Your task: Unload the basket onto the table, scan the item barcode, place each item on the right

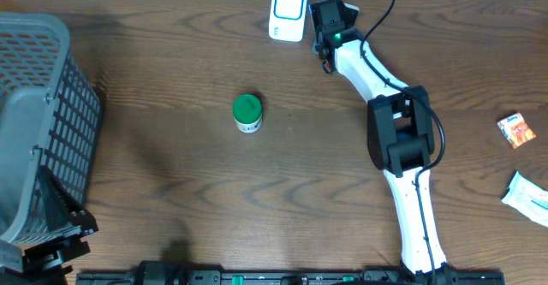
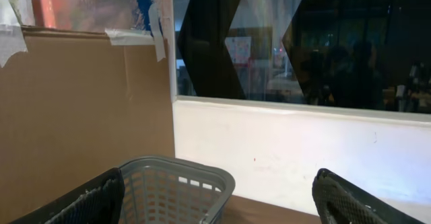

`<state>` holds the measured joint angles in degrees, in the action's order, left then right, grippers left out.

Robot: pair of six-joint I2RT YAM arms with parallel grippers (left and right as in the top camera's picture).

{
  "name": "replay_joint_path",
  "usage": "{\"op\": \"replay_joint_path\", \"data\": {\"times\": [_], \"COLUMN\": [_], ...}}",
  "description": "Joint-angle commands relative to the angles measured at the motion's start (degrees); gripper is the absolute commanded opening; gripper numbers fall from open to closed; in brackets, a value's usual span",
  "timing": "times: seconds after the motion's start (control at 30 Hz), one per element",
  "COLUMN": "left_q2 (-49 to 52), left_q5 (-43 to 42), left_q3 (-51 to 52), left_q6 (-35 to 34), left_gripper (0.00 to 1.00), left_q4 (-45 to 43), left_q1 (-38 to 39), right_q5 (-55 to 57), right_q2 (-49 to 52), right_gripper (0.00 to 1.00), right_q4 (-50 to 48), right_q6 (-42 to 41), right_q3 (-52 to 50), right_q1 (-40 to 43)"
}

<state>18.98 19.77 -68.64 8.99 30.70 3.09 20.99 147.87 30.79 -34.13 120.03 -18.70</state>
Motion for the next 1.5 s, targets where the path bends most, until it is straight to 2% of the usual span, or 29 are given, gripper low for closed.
{"op": "replay_joint_path", "data": {"times": [0.0, 0.17, 0.23, 0.33, 0.4, 0.57, 0.63, 0.67, 0.7, 0.77, 0.83, 0.9, 0.93, 0.97, 1.0, 1.03, 1.1, 1.13, 1.17, 1.3, 1.47], "left_q2": [-0.37, -0.37, -0.37, -0.39, -0.39, -0.39, -0.39, -0.39, -0.39, -0.39, -0.39, -0.39, -0.39, -0.39, -0.39, -0.39, -0.39, -0.39, -0.39, -0.42, -0.87], "left_q5": [-0.26, -0.26, -0.26, -0.26, -0.26, -0.26, -0.26, -0.26, -0.26, -0.28, -0.26, -0.28, -0.26, -0.26, -0.26, -0.26, -0.26, -0.26, -0.26, -0.26, -0.26], "left_q3": [0.20, 0.20, 0.20, 0.20, 0.20, 0.20, 0.20, 0.20, 0.20, 0.20, 0.20, 0.20, 0.20, 0.20, 0.20, 0.20, 0.20, 0.20, 0.20, 0.20, 0.20], "left_q6": [-0.09, -0.09, -0.09, -0.09, -0.09, -0.11, -0.11, -0.11, -0.11, -0.11, -0.11, -0.11, -0.11, -0.11, -0.11, -0.11, -0.11, -0.11, -0.11, -0.11, -0.11], "left_gripper": [0.89, 0.89, 0.89, 0.89, 0.89, 0.89, 0.89, 0.89, 0.89, 0.89, 0.89, 0.89, 0.90, 0.89, 0.89, 0.89, 0.89, 0.89, 0.89, 0.89, 0.89], "left_q4": [-0.11, -0.11, -0.09, -0.09, -0.09, -0.11, -0.11, -0.11, -0.11, -0.11, -0.11, -0.11, -0.11, -0.11, -0.11, -0.11, -0.11, -0.11, -0.11, -0.11, -0.11], "left_q1": [-0.31, -0.31, -0.31, -0.31, -0.31, -0.31, -0.31, -0.31, -0.31, -0.31, -0.31, -0.31, -0.31, -0.31, -0.31, -0.31, -0.31, -0.31, -0.31, -0.31, -0.31], "right_q5": [-12.79, -12.92, -14.45, -22.47, -30.99, -49.59, -48.33, -44.00, -38.56, -30.77, -23.71, -19.23, -18.43, -18.58, -19.06, -20.11, -24.87, -27.15, -29.07, -31.43, -31.39], "right_q2": [10.12, 4.76, 0.00, -6.01, -9.14, -13.00, -13.14, -13.14, -13.14, -13.31, -14.40, -16.13, -17.20, -18.80, -19.89, -21.07, -23.28, -24.06, -24.63, -24.85, -24.85], "right_gripper": [0.01, 0.01, 0.01, 0.01, 0.01, 0.01, 0.01, 0.07, 0.18, 0.25, 0.28, 0.40, 0.55, 0.79, 0.77, 0.62, 0.24, 0.08, 0.02, 0.01, 0.01], "right_q4": [6.54, 17.35, 24.74, 31.23, 35.56, 48.46, 52.72, 54.34, 55.58, 57.00, 58.42, 58.80, 58.80, 58.73, 58.66, 58.64, 58.93, 59.30, 59.49, 58.62, 51.08], "right_q6": [-2.01, -0.94, 0.57, 9.01, 19.10, 35.19, 39.65, 39.43, 38.05, 34.71, 30.88, 27.69, 27.23, 27.21, 26.84, 26.43, 26.36, 26.45, 26.45, 27.04, 27.04], "right_q3": [-5.49, -5.49, -5.49, -5.49, -5.49, -5.49, -5.49, -5.49, -5.49, -5.49, -5.49, -5.49, -5.49, -5.49, -5.49, -5.49, -5.49, -5.49, -5.49, -6.19, -15.93], "right_q1": [-1.33, -1.22, -1.22, -1.40, -1.64, -2.84, -3.61, -3.96, -4.28, -4.83, -5.35, -5.79, -6.03, -6.34, -6.60, -6.93, -7.78, -8.35, -9.03, -13.64, -18.80]}}
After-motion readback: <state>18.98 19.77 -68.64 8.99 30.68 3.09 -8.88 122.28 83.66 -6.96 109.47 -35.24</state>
